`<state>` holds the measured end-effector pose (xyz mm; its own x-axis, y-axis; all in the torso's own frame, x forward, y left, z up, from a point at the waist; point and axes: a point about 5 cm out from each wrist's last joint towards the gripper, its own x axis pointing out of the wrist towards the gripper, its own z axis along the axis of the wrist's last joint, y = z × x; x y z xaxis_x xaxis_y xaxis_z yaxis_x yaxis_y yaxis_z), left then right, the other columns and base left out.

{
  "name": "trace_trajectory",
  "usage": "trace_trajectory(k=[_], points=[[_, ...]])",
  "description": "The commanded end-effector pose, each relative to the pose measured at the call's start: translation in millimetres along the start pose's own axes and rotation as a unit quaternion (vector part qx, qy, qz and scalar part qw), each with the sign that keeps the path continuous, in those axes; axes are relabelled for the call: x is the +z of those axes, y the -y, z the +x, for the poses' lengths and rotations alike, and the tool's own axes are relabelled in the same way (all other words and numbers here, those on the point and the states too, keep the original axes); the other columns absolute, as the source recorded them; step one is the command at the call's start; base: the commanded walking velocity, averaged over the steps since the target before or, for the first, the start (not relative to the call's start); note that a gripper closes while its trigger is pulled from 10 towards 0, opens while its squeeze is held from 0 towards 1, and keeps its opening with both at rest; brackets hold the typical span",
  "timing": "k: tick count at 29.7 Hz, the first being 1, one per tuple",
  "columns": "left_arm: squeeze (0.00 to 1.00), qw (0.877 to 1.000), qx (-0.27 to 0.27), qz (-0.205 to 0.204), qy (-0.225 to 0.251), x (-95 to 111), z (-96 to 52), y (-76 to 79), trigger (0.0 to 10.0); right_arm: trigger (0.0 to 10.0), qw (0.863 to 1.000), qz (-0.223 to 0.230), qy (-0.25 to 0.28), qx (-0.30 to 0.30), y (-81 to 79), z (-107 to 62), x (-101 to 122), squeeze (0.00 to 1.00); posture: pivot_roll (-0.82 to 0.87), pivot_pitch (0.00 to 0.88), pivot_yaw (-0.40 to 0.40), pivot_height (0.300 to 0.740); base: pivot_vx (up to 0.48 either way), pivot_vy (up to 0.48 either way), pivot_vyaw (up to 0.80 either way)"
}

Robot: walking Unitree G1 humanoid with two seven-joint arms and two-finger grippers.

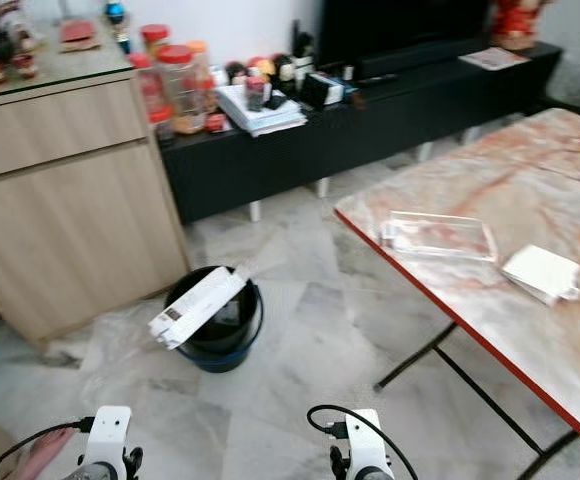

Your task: Picking trash to rubbish bin

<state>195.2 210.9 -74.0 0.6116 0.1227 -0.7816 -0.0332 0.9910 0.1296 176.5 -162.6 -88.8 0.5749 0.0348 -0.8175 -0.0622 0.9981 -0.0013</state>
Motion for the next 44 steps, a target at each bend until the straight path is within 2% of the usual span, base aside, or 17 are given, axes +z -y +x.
trace_trajectory(k=[1,14,15,31,38,44], points=[[0.00,1.000,0.011,-0.007,-0.006,-4.5,-1.0,-4.5,10.0,10.0,1.000,0.002,-0.003,-0.001,0.5,-0.4,-2.0,0.00,0.01,0.001,-0.020,0.740,0.000,0.000,-0.78],[0.00,1.000,0.008,0.000,-0.018,-11.8,-2.2,-1.9,10.0,10.0,1.000,0.000,-0.004,-0.004,1.0,-0.7,-3.3,0.00,0.00,0.000,-0.013,0.740,0.000,0.000,-0.78],[0.00,1.000,0.010,0.011,-0.022,-11.2,-1.9,-2.3,10.0,10.0,1.000,-0.001,-0.004,-0.004,1.1,-0.6,-2.9,0.00,0.00,0.000,-0.013,0.740,0.000,0.000,-0.78],[0.00,1.000,0.006,0.000,-0.018,-11.5,-2.1,-1.1,10.0,10.0,1.000,-0.001,-0.006,-0.008,3.9,-1.0,-3.7,0.00,0.00,0.000,-0.016,0.740,0.000,0.000,-0.78],[0.00,0.999,0.011,0.027,-0.031,-14.3,-2.4,-3.3,10.0,10.0,1.000,-0.001,-0.005,-0.008,4.0,-0.8,-2.9,0.00,0.00,0.000,-0.015,0.740,0.000,0.000,-0.78],[0.00,0.999,0.009,0.035,-0.033,-15.7,-2.7,-3.5,10.0,10.0,1.000,0.000,-0.005,-0.008,3.8,-0.8,-2.9,0.00,0.00,0.000,-0.014,0.740,0.000,-0.480,-0.78]])
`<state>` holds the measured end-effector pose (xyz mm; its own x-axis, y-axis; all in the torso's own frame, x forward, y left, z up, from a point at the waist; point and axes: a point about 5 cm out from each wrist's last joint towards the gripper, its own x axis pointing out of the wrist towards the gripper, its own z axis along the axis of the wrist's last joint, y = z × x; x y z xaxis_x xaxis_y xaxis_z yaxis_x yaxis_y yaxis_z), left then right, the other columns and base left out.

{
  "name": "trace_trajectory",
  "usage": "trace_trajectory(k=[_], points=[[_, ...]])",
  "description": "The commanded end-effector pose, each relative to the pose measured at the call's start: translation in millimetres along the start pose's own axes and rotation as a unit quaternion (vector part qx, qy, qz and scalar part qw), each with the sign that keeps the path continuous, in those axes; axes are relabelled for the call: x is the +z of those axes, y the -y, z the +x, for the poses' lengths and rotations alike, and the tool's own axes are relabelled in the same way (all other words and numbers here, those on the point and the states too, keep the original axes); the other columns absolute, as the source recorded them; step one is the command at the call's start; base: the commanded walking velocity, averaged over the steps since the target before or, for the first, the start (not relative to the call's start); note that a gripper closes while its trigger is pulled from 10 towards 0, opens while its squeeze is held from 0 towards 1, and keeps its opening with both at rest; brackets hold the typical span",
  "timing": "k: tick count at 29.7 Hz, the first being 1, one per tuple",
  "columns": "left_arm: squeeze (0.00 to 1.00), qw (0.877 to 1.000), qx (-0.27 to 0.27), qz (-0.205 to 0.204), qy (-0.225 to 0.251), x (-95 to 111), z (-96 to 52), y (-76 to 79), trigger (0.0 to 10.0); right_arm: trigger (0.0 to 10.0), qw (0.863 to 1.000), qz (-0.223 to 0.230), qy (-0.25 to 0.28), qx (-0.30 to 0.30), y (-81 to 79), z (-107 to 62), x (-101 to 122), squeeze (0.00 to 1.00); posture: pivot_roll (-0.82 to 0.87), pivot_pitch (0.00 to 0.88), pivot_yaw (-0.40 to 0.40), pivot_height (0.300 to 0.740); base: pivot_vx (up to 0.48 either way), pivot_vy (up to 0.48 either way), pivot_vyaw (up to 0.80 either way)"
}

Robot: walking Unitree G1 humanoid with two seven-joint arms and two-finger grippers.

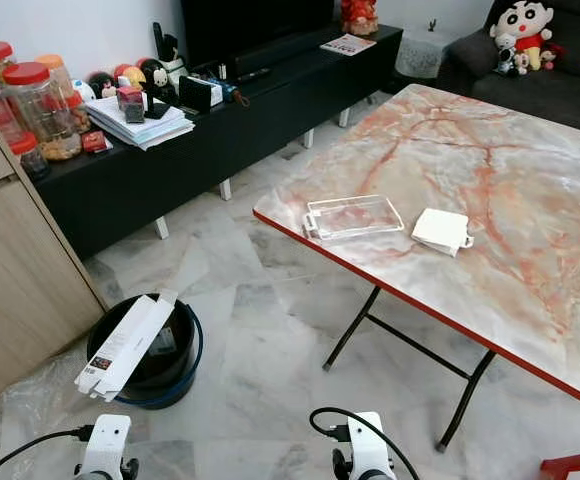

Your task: Picking trash to rubbish bin

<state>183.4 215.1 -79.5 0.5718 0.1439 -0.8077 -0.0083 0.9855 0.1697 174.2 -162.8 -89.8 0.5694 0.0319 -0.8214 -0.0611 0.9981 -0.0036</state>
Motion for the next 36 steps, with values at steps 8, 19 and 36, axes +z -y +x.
trace_trajectory(k=[8,19,36], points=[[0.00,1.000,0.002,-0.001,-0.007,-0.3,0.3,-0.5,10.0,10.0,1.000,0.004,0.001,-0.007,2.6,0.1,1.3,0.00,0.00,0.000,-0.011,0.740,0.000,0.000,-0.78],[0.00,1.000,0.005,0.000,-0.012,-4.0,-0.4,-2.6,10.0,10.0,1.000,0.012,-0.003,-0.009,1.8,-0.7,-3.2,0.00,0.00,0.000,-0.002,0.740,0.000,0.000,-0.78],[0.00,1.000,0.003,-0.002,0.011,8.2,1.2,-1.3,10.0,10.0,1.000,0.015,-0.002,-0.008,1.1,-0.4,-1.8,0.00,0.01,0.003,-0.005,0.740,0.000,0.000,-0.78]])
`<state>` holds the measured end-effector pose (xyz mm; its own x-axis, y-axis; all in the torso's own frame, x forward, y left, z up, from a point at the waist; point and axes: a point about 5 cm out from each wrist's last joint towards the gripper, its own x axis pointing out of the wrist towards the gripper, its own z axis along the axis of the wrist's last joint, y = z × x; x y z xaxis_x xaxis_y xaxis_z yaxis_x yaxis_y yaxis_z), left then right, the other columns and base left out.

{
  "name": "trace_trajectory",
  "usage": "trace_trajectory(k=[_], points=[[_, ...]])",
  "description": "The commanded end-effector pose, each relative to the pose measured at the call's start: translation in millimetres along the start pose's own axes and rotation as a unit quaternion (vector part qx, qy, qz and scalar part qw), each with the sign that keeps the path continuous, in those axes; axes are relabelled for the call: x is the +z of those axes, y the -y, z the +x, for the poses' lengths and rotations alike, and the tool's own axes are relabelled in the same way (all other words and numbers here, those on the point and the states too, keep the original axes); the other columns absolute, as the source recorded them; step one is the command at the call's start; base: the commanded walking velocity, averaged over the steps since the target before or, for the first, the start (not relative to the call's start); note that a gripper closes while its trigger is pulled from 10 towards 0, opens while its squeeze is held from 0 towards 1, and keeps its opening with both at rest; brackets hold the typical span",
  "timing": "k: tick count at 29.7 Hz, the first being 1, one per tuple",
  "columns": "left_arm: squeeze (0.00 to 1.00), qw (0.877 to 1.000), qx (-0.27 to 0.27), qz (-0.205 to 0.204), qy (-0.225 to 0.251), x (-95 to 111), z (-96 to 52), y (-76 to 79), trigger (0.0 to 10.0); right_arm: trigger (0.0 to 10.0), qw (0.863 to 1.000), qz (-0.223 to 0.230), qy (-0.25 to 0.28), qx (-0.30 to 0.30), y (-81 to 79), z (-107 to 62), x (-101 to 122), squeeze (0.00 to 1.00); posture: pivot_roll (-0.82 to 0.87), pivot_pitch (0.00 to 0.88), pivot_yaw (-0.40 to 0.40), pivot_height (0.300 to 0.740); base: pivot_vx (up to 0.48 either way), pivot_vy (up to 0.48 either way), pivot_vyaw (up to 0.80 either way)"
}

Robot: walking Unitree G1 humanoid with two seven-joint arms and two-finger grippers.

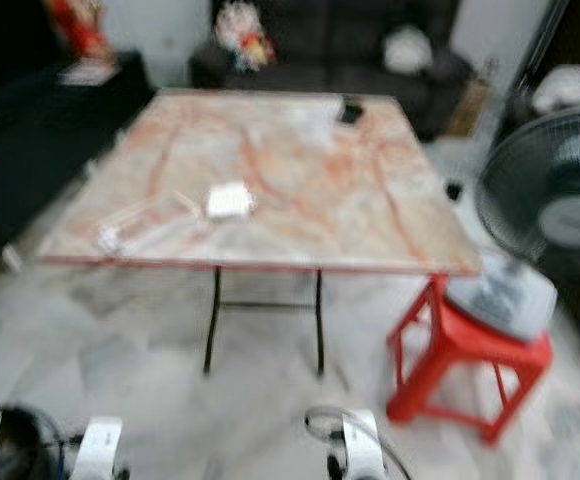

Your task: Picking trash to rubbish bin

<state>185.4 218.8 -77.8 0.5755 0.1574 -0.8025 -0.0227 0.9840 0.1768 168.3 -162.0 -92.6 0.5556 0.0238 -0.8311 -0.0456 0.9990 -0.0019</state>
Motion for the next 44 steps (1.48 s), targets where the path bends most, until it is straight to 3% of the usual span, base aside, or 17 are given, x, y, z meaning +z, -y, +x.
trace_trajectory(k=[1,14,16,19,23,24,27,28,29,30,33,35,36,39,42,44], points=[[0.00,1.000,-0.007,0.008,0.024,14.8,2.0,3.6,10.0,10.0,1.000,0.010,0.009,-0.003,1.9,0.7,5.3,0.00,0.01,0.005,-0.009,0.740,0.000,0.000,0.00],[0.00,0.995,-0.008,0.010,0.098,56.0,4.1,9.1,10.0,10.0,0.999,0.007,0.035,0.000,1.2,2.7,20.0,0.00,0.02,0.008,-0.020,0.740,0.000,0.000,0.00],[0.00,0.992,-0.012,0.015,0.125,67.6,3.4,11.5,10.0,10.0,0.999,0.002,0.051,0.005,0.0,3.5,28.3,0.00,0.02,0.009,-0.022,0.740,0.000,0.000,0.00],[0.00,0.983,-0.013,0.015,0.182,96.8,1.0,14.5,10.0,10.0,0.994,-0.006,0.111,0.016,-3.8,5.0,60.9,0.00,0.02,0.010,-0.021,0.740,0.000,0.000,0.00],[0.00,0.978,-0.019,0.019,0.207,110.2,-0.9,19.4,10.0,10.0,0.990,-0.014,0.141,0.024,-6.8,4.7,78.0,0.00,0.02,0.010,-0.020,0.740,0.000,0.000,0.00],[0.00,0.973,-0.032,-0.007,0.227,123.1,-3.1,25.1,10.0,10.0,0.985,-0.019,0.168,0.033,-9.6,4.0,94.2,0.00,0.01,0.009,-0.020,0.740,0.000,0.000,0.00],[0.00,0.972,-0.037,-0.017,0.233,127.2,-3.8,27.1,10.0,10.0,0.983,-0.021,0.177,0.035,-10.6,3.6,99.4,0.00,0.01,0.009,-0.020,0.740,0.000,0.000,0.00],[0.00,0.965,-0.077,-0.021,0.251,140.0,-7.0,40.0,10.0,10.0,0.979,-0.022,0.199,0.040,-12.6,2.3,112.6,0.00,0.01,0.011,-0.022,0.740,0.000,0.000,0.00],[0.00,0.965,-0.077,-0.021,0.251,140.0,-7.0,40.0,10.0,10.0,0.979,-0.022,0.199,0.040,-12.6,2.3,112.6,0.00,0.01,0.011,-0.022,0.740,0.000,0.000,0.00],[0.00,0.947,-0.137,-0.022,0.290,166.0,-16.2,63.1,10.0,10.0,0.969,-0.025,0.240,0.050,-17.6,-1.3,136.7,0.00,0.02,0.003,-0.028,0.740,0.000,0.000,0.00],[0.00,0.929,-0.158,-0.035,0.333,189.8,-26.7,78.0,10.0,10.0,0.960,-0.028,0.273,0.058,-23.1,-5.3,155.7,0.00,0.02,0.003,-0.028,0.740,0.000,0.000,0.00],[0.00,0.929,-0.158,-0.035,0.333,189.8,-26.7,78.0,10.0,10.0,0.960,-0.028,0.273,0.058,-23.1,-5.3,155.7,0.00,0.02,0.003,-0.028,0.740,0.000,0.000,0.00],[0.00,0.916,-0.140,-0.055,0.371,209.9,-34.5,75.3,10.0,10.0,0.949,-0.022,0.308,0.064,-26.9,-10.3,173.1,0.00,0.01,0.000,-0.029,0.740,0.000,0.000,0.00],[0.00,0.905,-0.096,-0.059,0.411,227.2,-41.3,61.5,10.0,10.0,0.936,-0.009,0.345,0.069,-29.2,-16.8,191.4,0.00,0.01,0.000,-0.029,0.740,0.000,0.000,0.00],[0.00,0.891,-0.064,-0.014,0.449,234.7,-46.6,46.0,10.0,10.0,0.920,-0.009,0.385,0.073,-29.3,-24.8,209.1,0.00,0.01,0.000,-0.028,0.740,0.000,0.000,0.00],[0.00,0.887,-0.059,-0.009,0.458,234.5,-47.7,41.2,10.0,10.0,0.913,-0.007,0.402,0.073,-28.2,-28.2,215.8,0.00,0.00,0.000,-0.027,0.740,0.000,0.000,0.00]])
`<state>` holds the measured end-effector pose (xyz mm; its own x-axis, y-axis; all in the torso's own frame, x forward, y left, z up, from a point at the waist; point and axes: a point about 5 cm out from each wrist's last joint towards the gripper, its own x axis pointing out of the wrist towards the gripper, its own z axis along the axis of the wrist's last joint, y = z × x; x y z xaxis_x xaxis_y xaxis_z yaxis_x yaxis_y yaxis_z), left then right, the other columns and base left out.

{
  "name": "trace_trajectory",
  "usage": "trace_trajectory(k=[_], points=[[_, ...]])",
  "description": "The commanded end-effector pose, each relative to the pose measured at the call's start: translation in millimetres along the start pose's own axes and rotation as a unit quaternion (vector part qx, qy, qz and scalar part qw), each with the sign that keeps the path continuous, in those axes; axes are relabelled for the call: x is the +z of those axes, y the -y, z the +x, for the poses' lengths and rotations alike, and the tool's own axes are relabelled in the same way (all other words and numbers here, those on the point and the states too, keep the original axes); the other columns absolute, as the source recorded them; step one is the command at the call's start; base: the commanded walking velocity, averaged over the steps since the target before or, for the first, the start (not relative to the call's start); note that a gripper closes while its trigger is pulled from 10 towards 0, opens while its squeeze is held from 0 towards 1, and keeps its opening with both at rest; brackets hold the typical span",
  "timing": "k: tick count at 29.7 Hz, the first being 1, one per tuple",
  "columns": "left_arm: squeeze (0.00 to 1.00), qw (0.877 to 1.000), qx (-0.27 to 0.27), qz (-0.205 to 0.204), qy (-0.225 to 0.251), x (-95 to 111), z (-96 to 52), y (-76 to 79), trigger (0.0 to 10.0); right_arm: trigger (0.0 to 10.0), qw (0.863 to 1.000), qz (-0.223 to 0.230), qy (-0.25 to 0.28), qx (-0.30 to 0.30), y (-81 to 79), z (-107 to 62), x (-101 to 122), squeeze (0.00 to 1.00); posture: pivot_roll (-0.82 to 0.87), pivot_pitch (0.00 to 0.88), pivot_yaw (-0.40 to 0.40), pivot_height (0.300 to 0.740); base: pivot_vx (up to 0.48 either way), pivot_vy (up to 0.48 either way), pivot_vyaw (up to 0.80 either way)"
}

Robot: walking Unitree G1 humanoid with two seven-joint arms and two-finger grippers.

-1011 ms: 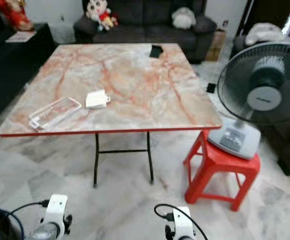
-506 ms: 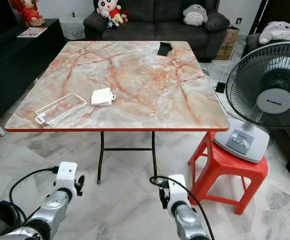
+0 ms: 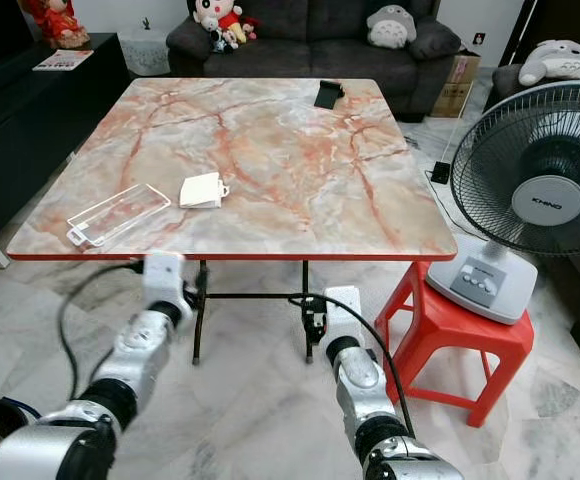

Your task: Picking trash to rubbish bin

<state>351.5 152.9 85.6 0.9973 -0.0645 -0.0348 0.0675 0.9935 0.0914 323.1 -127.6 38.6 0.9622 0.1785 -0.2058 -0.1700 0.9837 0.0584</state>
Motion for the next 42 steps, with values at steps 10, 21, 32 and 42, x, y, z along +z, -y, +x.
trace_trajectory(k=[10,21,32,42], points=[[0.00,0.997,0.071,0.004,0.031,-3.7,-12.5,-27.9,10.0,10.0,0.993,0.008,0.113,0.011,1.4,11.6,47.9,0.00,0.00,0.000,-0.038,0.740,0.000,0.000,0.00],[0.00,0.997,0.056,0.014,0.045,3.4,-8.4,-17.6,10.0,10.0,0.990,0.042,0.129,0.039,-12.5,16.2,56.7,0.00,0.02,0.000,-0.014,0.740,0.290,0.000,0.00],[0.00,0.998,0.046,0.018,0.047,8.7,-3.7,-15.8,10.0,10.0,0.989,0.042,0.129,0.061,-25.9,15.4,52.8,0.00,0.03,0.000,0.001,0.740,0.319,0.000,-0.22],[0.00,0.997,0.050,0.016,0.057,14.7,-0.6,-14.9,10.0,10.0,0.988,0.040,0.132,0.066,-27.9,16.4,55.3,0.00,0.03,0.000,-0.003,0.740,0.319,0.000,0.00]])
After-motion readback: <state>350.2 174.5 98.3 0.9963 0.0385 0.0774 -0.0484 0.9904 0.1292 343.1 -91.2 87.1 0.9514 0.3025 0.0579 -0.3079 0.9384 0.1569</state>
